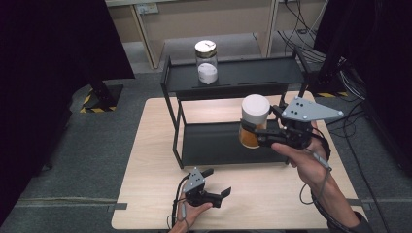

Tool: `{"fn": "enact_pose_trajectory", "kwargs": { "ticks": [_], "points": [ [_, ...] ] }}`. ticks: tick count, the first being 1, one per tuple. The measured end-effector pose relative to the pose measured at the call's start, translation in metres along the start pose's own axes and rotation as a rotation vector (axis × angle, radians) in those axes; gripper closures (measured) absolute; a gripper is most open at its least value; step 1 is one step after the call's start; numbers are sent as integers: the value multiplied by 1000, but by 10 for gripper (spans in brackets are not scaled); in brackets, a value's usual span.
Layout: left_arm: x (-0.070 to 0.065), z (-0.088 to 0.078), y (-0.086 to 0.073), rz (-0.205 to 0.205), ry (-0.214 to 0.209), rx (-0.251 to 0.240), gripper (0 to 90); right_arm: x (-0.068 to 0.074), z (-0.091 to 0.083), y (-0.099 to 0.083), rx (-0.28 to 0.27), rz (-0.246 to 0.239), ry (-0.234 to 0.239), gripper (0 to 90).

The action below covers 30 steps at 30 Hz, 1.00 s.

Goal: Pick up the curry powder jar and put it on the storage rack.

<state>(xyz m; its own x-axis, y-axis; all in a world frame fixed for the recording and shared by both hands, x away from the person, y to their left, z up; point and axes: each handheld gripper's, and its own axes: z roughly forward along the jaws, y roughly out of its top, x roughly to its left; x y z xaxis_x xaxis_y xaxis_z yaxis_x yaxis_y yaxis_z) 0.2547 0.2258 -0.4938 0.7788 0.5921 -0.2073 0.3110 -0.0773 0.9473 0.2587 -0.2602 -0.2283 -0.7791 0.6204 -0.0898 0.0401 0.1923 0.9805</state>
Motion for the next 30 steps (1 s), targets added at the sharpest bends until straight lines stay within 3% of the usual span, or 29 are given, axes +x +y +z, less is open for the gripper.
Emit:
{"fn": "enact_pose_trajectory", "kwargs": {
  "ticks": [14,21,30],
  "points": [
    [0,0,0,-1,-4,2,16,-12,17,40,-6,15,-9,355],
    [0,0,0,-1,-5,1,16,-15,27,64,4,11,-46,355],
    [0,0,1,3,-9,5,16,-25,44,81,12,38,-97,355]
  ]
}}
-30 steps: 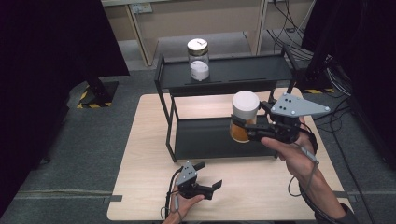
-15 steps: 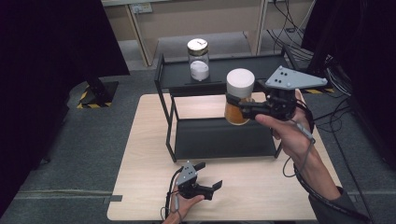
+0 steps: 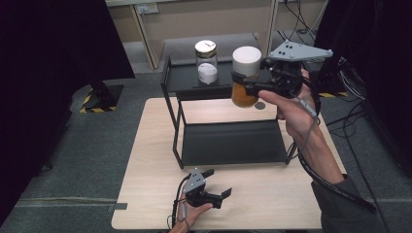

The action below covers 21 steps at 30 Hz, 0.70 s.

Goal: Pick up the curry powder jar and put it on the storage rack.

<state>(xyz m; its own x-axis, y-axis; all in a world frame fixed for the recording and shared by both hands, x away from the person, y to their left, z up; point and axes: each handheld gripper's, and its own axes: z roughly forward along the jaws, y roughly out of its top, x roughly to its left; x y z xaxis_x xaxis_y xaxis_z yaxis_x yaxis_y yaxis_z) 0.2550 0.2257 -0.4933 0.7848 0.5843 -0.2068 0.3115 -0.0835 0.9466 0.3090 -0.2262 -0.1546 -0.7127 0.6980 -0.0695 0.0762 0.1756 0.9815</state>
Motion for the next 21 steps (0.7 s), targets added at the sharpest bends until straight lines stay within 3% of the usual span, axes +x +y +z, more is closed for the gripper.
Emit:
{"fn": "enact_pose_trajectory", "kwargs": {
  "ticks": [21],
  "points": [
    [1,0,0,1,-7,0,16,-7,51,20,30,27,-153,355]
  ]
}}
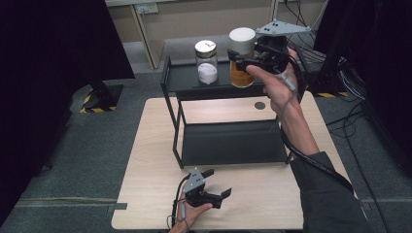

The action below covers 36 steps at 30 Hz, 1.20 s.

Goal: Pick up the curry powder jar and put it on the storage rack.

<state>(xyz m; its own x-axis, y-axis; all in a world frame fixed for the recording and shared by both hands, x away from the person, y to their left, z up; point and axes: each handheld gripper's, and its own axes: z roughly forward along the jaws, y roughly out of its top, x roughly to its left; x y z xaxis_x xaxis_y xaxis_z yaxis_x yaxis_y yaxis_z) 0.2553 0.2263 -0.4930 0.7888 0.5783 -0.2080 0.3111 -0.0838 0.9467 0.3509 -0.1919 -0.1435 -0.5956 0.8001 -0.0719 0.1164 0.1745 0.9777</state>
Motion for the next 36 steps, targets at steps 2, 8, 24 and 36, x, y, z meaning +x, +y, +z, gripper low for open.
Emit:
{"fn": "enact_pose_trajectory", "kwargs": {
  "ticks": [2,8,24,36],
  "points": [
    [0,0,0,0,-3,-1,16,-1,4,0,2,8,-14,355],
    [1,0,0,-6,3,0,16,-2,12,2,13,22,-52,355],
    [1,0,0,-6,-1,-1,15,-5,34,-6,22,44,-87,354],
    [1,0,0,-3,-4,0,15,-7,38,-11,17,51,-87,354]
  ]
}}
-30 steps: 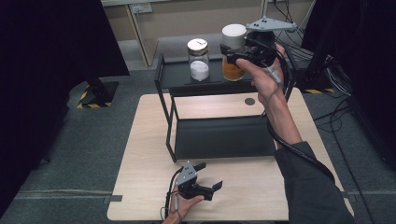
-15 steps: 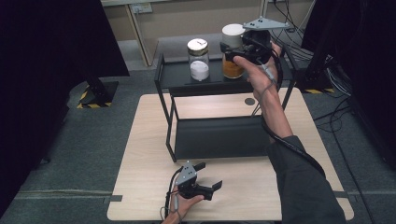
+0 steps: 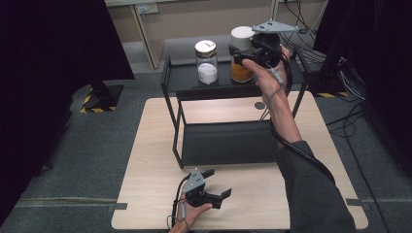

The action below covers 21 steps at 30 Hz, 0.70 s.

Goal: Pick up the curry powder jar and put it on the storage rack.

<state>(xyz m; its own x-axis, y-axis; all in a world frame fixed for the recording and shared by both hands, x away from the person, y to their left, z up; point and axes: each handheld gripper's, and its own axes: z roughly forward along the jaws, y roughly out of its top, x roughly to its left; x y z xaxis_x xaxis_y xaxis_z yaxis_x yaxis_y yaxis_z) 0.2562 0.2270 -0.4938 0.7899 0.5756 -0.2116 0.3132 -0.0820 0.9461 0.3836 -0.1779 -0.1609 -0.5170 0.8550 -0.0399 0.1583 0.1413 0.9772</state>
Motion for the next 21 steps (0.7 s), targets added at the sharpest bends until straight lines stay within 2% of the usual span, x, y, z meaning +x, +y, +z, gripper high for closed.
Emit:
{"fn": "enact_pose_trajectory", "kwargs": {
  "ticks": [4,8,10,18,21],
  "points": [
    [0,0,0,-1,-1,0,16,-2,0,-4,-12,-3,6,350],
    [0,0,-1,0,-4,-2,16,-4,-2,-4,-1,12,16,232],
    [0,1,0,1,-4,0,16,-4,-5,-7,-23,21,25,158],
    [0,1,-1,1,-3,2,16,-1,-17,-8,-15,32,20,15],
    [0,1,-1,0,-2,1,15,-3,-24,-13,-28,56,31,3]
  ]
}}
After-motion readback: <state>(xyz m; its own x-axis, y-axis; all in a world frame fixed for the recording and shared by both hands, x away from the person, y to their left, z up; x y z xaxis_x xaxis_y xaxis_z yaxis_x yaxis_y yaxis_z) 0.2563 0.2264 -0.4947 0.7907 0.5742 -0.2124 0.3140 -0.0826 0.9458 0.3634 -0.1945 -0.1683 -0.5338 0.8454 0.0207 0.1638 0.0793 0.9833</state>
